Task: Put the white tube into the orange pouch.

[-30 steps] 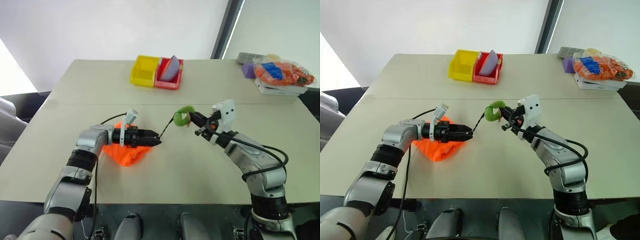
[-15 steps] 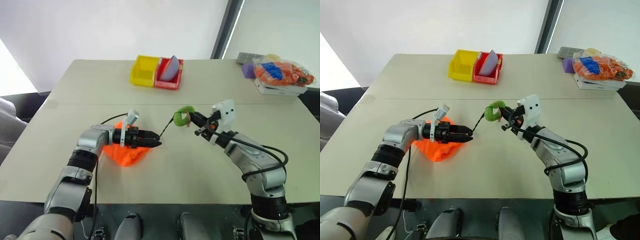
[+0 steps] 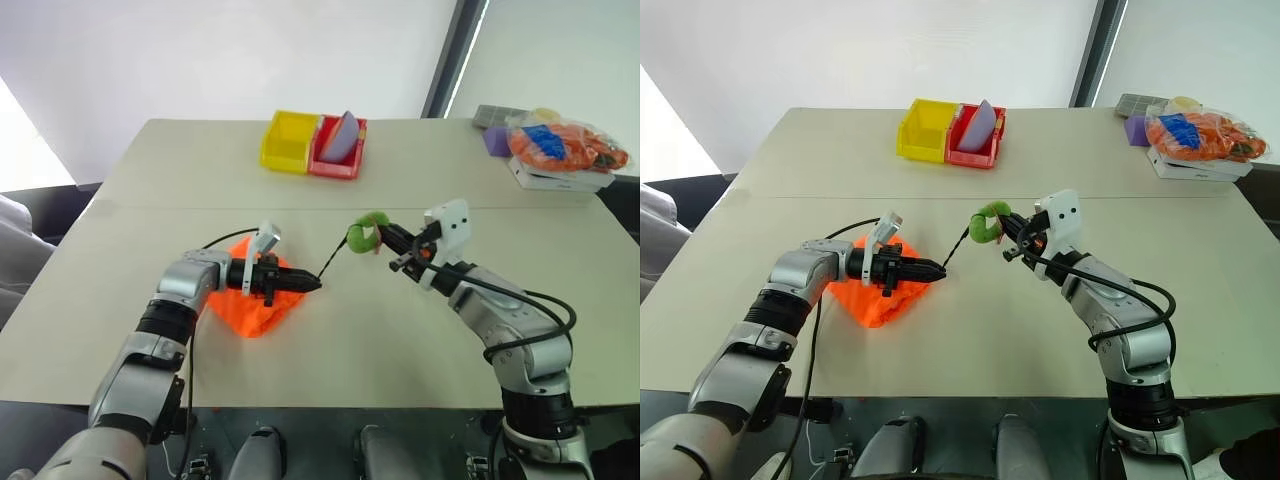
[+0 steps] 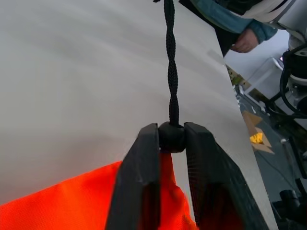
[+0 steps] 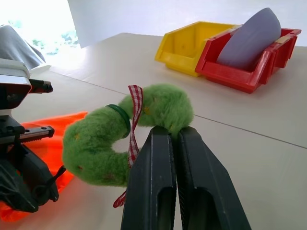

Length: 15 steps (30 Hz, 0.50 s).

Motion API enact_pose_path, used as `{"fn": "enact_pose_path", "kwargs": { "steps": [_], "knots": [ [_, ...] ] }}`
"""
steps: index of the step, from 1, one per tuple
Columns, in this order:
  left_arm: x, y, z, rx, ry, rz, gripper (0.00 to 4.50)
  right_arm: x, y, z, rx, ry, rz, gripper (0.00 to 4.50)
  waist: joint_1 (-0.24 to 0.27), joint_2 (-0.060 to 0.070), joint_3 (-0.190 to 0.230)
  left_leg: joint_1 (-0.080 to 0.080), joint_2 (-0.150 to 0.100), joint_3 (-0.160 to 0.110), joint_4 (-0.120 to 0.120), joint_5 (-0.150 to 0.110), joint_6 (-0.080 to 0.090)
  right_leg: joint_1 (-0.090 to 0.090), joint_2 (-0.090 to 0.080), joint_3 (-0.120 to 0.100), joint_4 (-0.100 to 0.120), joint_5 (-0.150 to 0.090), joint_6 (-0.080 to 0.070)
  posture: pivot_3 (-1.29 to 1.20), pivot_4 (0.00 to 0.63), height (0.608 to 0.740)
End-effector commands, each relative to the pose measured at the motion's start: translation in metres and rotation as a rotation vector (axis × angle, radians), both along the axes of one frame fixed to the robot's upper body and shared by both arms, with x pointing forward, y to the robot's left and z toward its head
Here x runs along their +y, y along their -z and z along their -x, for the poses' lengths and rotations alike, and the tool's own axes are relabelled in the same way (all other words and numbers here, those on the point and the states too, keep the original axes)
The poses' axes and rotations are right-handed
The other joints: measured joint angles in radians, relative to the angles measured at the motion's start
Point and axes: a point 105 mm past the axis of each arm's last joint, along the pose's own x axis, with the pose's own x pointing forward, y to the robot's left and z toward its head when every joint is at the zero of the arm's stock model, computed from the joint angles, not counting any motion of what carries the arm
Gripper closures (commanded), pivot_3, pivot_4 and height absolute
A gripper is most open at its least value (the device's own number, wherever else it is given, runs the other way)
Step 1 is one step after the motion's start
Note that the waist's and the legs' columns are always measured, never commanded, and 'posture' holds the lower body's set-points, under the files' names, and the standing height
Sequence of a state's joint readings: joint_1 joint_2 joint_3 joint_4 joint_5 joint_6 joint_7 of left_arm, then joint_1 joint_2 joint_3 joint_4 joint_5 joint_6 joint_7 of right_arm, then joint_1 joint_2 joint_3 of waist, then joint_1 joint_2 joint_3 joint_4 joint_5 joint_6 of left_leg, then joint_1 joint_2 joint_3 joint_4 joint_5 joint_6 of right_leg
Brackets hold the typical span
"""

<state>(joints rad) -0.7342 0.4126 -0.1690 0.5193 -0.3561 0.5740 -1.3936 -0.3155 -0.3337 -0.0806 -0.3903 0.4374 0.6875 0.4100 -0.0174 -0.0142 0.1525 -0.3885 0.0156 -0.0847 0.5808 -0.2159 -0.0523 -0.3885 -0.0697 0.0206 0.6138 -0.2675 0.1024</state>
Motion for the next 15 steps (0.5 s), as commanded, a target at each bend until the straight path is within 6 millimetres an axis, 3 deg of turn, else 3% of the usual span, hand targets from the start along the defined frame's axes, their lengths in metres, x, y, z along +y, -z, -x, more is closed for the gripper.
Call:
{"fn": "enact_pose_path", "kwargs": {
  "steps": [1,10,15],
  "knots": [
    [0.003,-0.006,-0.002,-0.044,0.002,-0.01,4.27,0.004,-0.014,0.004,-0.06,-0.019,-0.006,4.5,0.0,0.0,0.0,0.0,0.0,0.0,0.0,0.0,0.0,0.0,0.0,0.0,0.0,0.0,0.0,0.0,0.15,0.74],
    [0.012,0.0,0.001,-0.084,0.011,-0.079,4.27,-0.004,-0.014,-0.001,-0.07,0.035,0.005,4.5,-0.001,0.0,0.0,0.0,0.0,0.0,0.0,0.0,0.0,0.0,0.0,0.0,0.0,0.0,0.0,0.0,0.15,0.74],
    [0.034,0.016,0.013,-0.146,0.055,-0.229,4.27,-0.045,-0.01,-0.026,-0.06,0.283,0.045,4.5,-0.001,0.0,0.0,0.001,0.001,0.0,0.0,0.0,0.0,0.0,0.001,0.001,0.0,0.0,-0.002,0.0,0.15,0.74]
  ]
}}
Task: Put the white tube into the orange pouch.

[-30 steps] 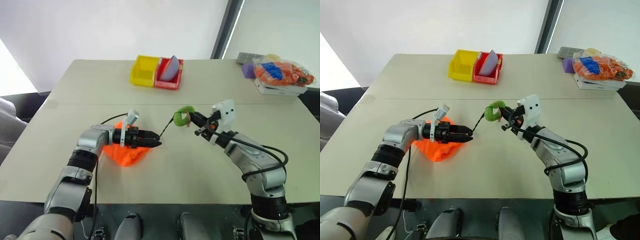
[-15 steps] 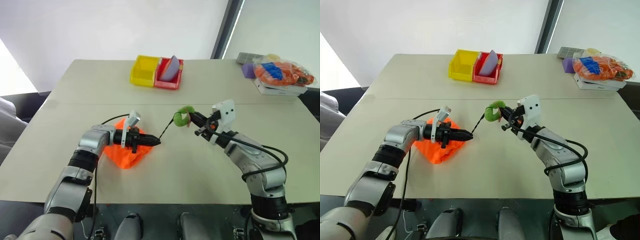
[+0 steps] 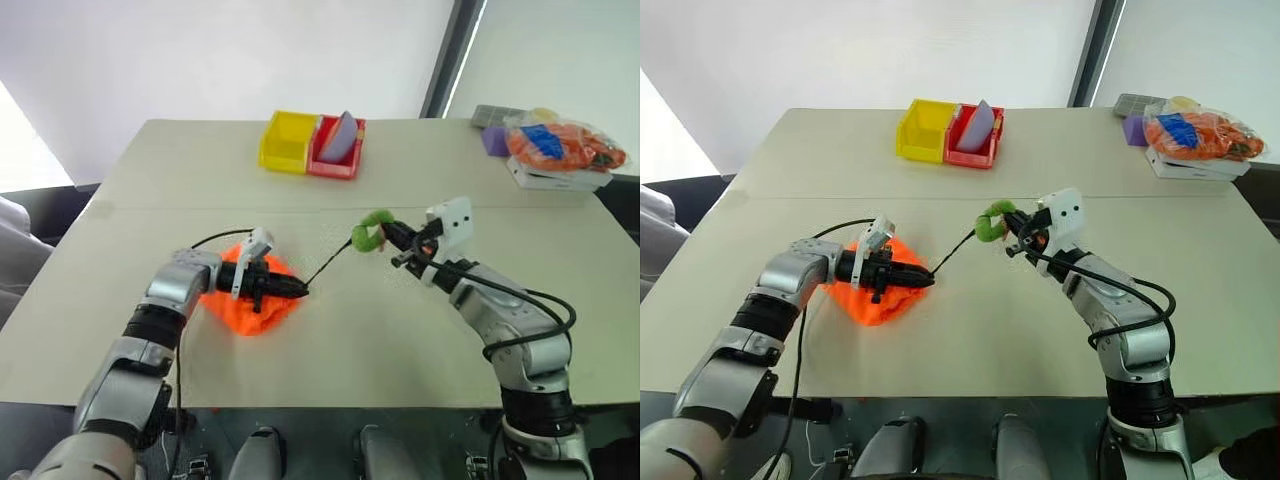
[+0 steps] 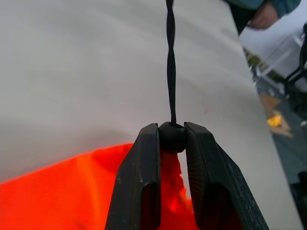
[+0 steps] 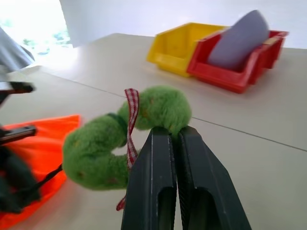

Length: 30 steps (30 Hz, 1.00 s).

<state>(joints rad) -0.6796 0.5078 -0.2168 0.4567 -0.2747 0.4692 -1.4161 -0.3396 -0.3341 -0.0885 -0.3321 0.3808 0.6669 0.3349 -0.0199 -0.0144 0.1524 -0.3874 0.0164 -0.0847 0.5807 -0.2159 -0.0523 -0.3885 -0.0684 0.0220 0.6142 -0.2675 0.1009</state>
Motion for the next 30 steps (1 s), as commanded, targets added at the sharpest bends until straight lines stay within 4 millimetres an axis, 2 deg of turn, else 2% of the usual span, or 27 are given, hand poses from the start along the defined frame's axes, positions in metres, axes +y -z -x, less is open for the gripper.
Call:
{"fn": "enact_pose_path", "kwargs": {
  "steps": [1,6,18,20,21,24,25,29,30],
  "knots": [
    [0.012,0.005,0.007,-0.042,0.036,-0.08,4.27,-0.033,-0.013,-0.014,-0.062,0.177,0.022,4.5,0.002,0.0,0.0,0.0,0.0,0.0,0.0,0.0,0.0,0.0,0.0,0.0,0.0,0.0,0.0,0.0,0.15,0.74],
    [0.023,0.015,0.014,-0.075,0.052,-0.159,4.27,-0.047,-0.008,-0.022,-0.047,0.267,0.042,4.5,0.002,0.0,0.0,0.0,0.0,0.0,0.0,0.0,0.0,0.0,0.0,0.001,0.0,0.0,-0.001,0.0,0.15,0.74],
    [0.02,0.01,0.018,-0.09,0.026,-0.115,4.27,-0.036,0.006,-0.02,-0.004,0.221,0.112,4.5,0.0,0.0,0.0,0.001,0.001,0.0,0.0,0.0,0.0,0.0,0.002,0.001,0.0,0.0,-0.001,0.0,0.15,0.74],
    [0.022,0.004,0.019,-0.066,0.012,-0.075,3.22,-0.031,0.013,-0.016,0.024,0.176,0.141,4.5,0.0,0.0,0.0,0.001,0.001,0.0,0.0,0.0,0.0,0.0,0.002,0.001,0.0,0.0,-0.001,0.0,0.15,0.74],
    [0.022,0.001,0.02,-0.057,0.008,-0.061,2.86,-0.03,0.015,-0.015,0.034,0.163,0.15,4.5,0.0,0.0,0.0,0.001,0.001,0.0,0.0,0.0,0.0,0.0,0.002,0.001,0.0,0.0,-0.001,0.0,0.15,0.74],
    [0.028,-0.01,0.013,-0.105,-0.074,-0.034,1.29,-0.025,0.019,-0.01,0.05,0.115,0.173,3.52,0.0,0.0,0.0,0.001,0.001,0.0,0.0,0.0,0.0,0.0,0.002,0.001,0.0,0.0,-0.001,0.0,0.15,0.74],
    [0.034,-0.018,0.01,-0.114,-0.122,-0.001,0.77,-0.024,0.02,-0.008,0.047,0.109,0.186,2.96,0.0,0.0,0.0,0.001,0.002,0.0,0.0,0.0,0.0,0.0,0.002,0.001,0.001,0.0,-0.001,0.0,0.15,0.74],
    [0.057,-0.048,0.0,-0.153,-0.306,0.111,0.75,-0.026,0.022,0.001,0.04,0.078,0.214,1.04,-0.001,0.0,0.0,0.001,0.003,0.0,0.0,0.0,0.0,0.0,0.003,0.001,0.001,0.001,-0.002,0.0,0.15,0.74],
    [0.062,-0.054,-0.001,-0.166,-0.341,0.131,0.75,-0.027,0.024,0.003,0.043,0.067,0.217,1.04,0.0,0.0,0.0,0.001,0.004,0.0,0.0,0.0,0.0,0.0,0.004,0.001,0.001,0.001,-0.002,0.0,0.15,0.74]
  ]
}}
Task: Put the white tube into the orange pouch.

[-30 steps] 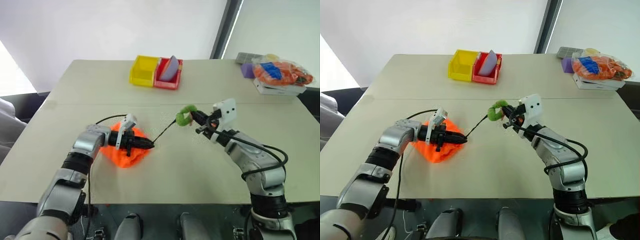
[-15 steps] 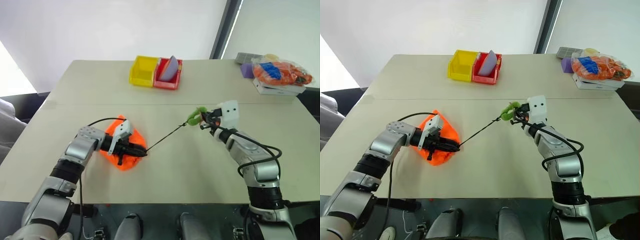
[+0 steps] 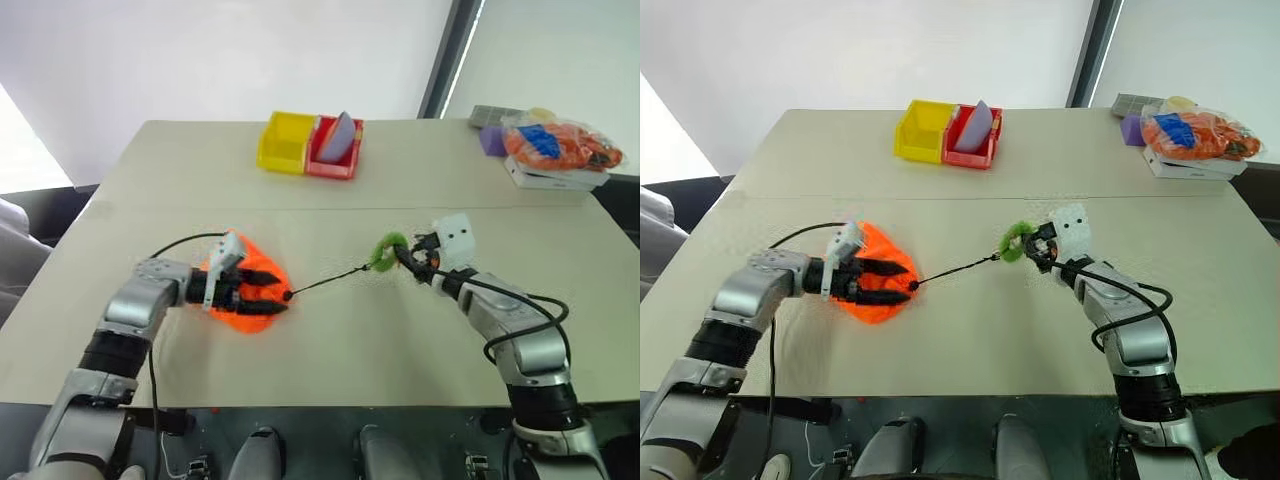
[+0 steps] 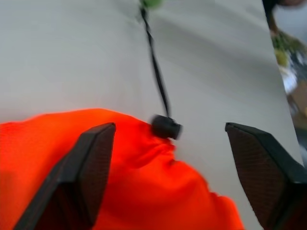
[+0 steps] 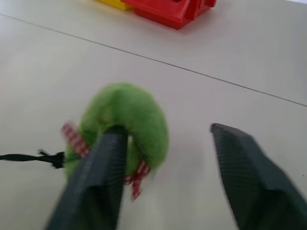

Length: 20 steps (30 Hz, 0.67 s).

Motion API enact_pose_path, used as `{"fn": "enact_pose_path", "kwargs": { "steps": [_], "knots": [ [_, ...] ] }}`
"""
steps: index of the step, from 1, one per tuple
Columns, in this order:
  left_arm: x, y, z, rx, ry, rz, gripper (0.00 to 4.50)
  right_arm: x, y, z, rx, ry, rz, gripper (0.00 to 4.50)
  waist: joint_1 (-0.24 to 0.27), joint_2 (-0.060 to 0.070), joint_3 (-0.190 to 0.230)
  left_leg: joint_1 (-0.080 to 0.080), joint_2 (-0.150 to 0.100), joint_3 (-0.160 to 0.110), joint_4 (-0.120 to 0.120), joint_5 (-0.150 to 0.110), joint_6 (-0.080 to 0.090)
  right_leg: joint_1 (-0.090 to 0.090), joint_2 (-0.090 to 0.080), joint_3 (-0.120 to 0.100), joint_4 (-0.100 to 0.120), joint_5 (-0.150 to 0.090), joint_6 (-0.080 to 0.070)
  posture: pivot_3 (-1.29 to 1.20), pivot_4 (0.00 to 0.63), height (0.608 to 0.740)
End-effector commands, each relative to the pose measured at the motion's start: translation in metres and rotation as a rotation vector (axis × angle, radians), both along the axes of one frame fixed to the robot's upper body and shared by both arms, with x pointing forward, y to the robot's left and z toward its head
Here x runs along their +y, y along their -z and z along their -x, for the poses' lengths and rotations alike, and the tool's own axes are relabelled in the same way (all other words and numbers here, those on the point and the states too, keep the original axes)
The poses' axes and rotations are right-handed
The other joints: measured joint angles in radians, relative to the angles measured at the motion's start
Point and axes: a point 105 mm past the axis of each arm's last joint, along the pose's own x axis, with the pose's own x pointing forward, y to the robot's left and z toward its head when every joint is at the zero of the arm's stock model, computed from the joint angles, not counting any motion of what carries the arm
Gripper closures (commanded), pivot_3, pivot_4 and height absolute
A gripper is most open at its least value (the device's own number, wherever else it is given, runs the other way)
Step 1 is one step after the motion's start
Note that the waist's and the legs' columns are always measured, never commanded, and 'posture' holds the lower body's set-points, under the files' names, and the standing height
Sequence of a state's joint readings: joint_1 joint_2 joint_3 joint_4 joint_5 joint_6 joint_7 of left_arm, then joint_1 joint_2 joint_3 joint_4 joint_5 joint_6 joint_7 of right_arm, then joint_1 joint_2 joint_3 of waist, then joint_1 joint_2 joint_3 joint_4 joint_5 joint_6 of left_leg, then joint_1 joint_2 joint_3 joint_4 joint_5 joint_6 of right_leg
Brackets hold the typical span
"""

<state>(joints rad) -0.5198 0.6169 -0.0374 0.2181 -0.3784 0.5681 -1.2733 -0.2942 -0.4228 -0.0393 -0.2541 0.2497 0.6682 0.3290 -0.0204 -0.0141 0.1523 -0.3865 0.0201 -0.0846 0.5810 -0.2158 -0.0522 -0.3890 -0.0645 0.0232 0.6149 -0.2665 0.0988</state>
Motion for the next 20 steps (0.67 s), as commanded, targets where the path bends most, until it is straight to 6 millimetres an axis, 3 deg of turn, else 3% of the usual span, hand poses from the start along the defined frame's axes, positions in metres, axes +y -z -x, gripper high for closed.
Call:
{"fn": "enact_pose_path", "kwargs": {
  "steps": [1,6,10,14,20],
  "knots": [
    [0.025,-0.035,-0.005,-0.108,-0.142,0.078,0.75,0.001,-0.012,0.01,-0.057,-0.058,0.026,1.04,0.0,0.0,0.0,0.0,0.0,0.0,0.0,0.0,0.0,0.0,0.0,0.0,0.0,0.0,0.0,0.0,0.15,0.74],
    [0.05,-0.035,-0.006,-0.205,-0.308,0.016,0.75,-0.005,-0.009,0.025,-0.054,-0.137,0.041,1.04,0.003,0.0,0.0,0.001,0.0,0.001,0.0,0.0,0.0,0.001,0.0,0.0,-0.001,0.0,0.0,0.0,0.15,0.74],
    [0.083,-0.017,-0.001,-0.269,-0.492,-0.097,0.75,-0.019,-0.008,0.043,-0.035,-0.206,0.001,1.04,0.003,0.0,0.0,0.001,0.001,0.001,0.0,0.0,0.0,0.001,0.0,0.0,-0.001,0.0,0.0,0.0,0.15,0.74],
    [0.093,-0.004,0.013,-0.282,-0.552,-0.115,0.75,-0.031,-0.005,0.049,-0.017,-0.203,-0.034,1.04,0.006,-0.001,0.0,0.001,0.001,0.002,0.0,0.0,0.0,0.001,0.0,0.001,-0.001,0.0,-0.002,0.0,0.15,0.74],
    [0.093,-0.001,0.022,-0.287,-0.584,-0.113,0.75,-0.029,-0.002,0.05,-0.003,-0.212,-0.047,1.04,0.009,-0.001,-0.001,0.002,0.002,0.002,0.002,0.0,-0.001,0.001,0.0,0.001,-0.002,0.002,-0.006,0.0,0.15,0.74]
  ]
}}
